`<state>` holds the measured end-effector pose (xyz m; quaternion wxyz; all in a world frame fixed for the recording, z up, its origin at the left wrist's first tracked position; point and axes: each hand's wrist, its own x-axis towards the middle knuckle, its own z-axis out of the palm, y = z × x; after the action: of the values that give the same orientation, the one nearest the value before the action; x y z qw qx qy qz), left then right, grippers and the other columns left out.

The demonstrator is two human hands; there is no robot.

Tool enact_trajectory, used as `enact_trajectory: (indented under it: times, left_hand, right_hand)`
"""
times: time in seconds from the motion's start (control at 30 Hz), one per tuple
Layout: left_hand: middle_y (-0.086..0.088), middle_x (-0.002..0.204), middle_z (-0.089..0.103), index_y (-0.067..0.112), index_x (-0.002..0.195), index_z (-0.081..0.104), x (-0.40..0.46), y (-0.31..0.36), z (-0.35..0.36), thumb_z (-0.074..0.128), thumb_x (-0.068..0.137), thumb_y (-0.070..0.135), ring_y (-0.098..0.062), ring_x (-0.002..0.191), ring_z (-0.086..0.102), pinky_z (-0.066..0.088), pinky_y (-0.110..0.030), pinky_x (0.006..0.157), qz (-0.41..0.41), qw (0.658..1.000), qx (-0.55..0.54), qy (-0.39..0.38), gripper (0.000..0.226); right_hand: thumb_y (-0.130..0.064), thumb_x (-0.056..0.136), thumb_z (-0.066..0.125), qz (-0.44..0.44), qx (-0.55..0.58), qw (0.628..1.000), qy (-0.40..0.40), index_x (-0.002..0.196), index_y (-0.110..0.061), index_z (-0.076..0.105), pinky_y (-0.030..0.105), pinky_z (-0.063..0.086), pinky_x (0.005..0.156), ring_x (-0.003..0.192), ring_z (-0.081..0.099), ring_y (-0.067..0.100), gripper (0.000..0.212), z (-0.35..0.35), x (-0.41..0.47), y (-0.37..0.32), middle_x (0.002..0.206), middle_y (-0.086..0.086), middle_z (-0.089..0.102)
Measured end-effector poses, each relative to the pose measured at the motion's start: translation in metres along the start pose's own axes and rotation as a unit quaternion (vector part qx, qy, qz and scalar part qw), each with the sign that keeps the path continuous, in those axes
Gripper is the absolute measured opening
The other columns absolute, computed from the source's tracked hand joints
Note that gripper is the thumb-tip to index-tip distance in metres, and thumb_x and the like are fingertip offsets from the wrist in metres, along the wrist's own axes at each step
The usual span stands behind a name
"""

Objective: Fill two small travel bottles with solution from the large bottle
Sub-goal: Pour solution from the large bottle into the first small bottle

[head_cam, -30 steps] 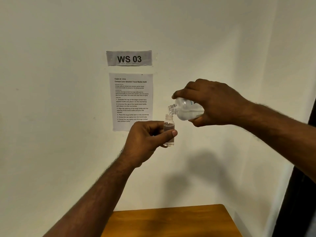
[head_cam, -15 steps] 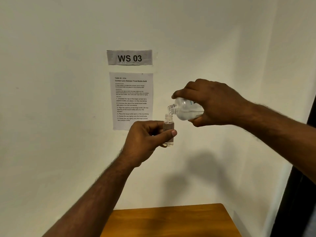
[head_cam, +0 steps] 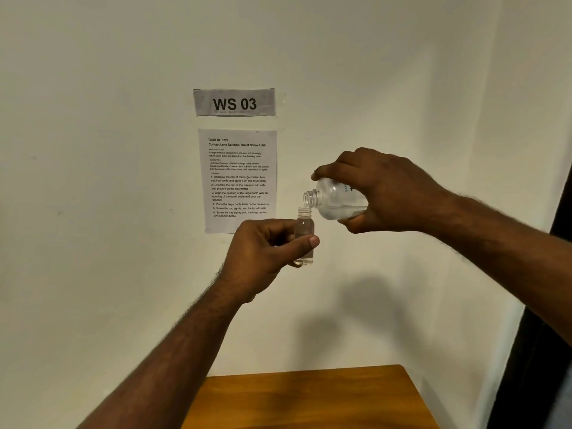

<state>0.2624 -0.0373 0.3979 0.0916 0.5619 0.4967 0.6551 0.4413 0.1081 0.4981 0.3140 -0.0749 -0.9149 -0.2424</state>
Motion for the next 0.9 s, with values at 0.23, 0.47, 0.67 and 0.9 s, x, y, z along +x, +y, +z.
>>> enact_trajectory:
  times: [0.23,0.47,0.67,0.9]
  left_hand:
    - [-0.032,0.086,0.072,0.013,0.092,0.083,-0.007,-0.011,0.001,0.085,0.082,0.016,-0.036,0.074,0.071,0.064,-0.053,0.074,-0.01,1.0,-0.008,-0.004,0.011]
    - [-0.017,0.091,0.08,0.015,0.1,0.083,-0.035,-0.039,0.001,0.084,0.081,0.013,-0.032,0.084,0.078,0.065,-0.05,0.079,-0.063,0.997,-0.034,-0.011,0.019]
    - [-0.012,0.1,0.079,0.012,0.106,0.081,-0.084,-0.089,-0.007,0.086,0.072,0.022,-0.036,0.088,0.077,0.065,-0.044,0.078,-0.144,0.989,-0.024,-0.02,0.035]
    - [-0.007,0.099,0.078,0.012,0.106,0.081,-0.169,-0.179,-0.019,0.088,0.077,0.01,-0.028,0.095,0.073,0.062,-0.04,0.082,-0.277,0.959,0.024,-0.046,0.031]
  right_hand:
    - [-0.044,0.065,0.077,0.06,0.097,0.993,0.0,0.135,-0.041,0.048,0.041,0.054,0.079,0.101,0.055,0.015,0.076,0.019,-0.016,-0.01,0.116,-0.015,0.059]
    - [-0.036,0.064,0.089,0.164,0.303,0.938,0.025,0.135,-0.039,0.052,0.028,0.053,0.086,0.102,0.058,0.008,0.08,0.068,-0.054,-0.043,0.119,-0.016,0.057]
    - [-0.047,0.066,0.09,0.258,0.417,0.871,0.002,0.137,-0.038,0.051,0.014,0.051,0.087,0.112,0.057,-0.001,0.081,0.123,-0.093,-0.081,0.13,-0.019,0.058]
    - [-0.047,0.066,0.085,0.35,0.523,0.773,-0.077,0.137,-0.032,0.049,0.015,0.055,0.089,0.11,0.063,0.008,0.081,0.195,-0.146,-0.126,0.126,-0.017,0.06]
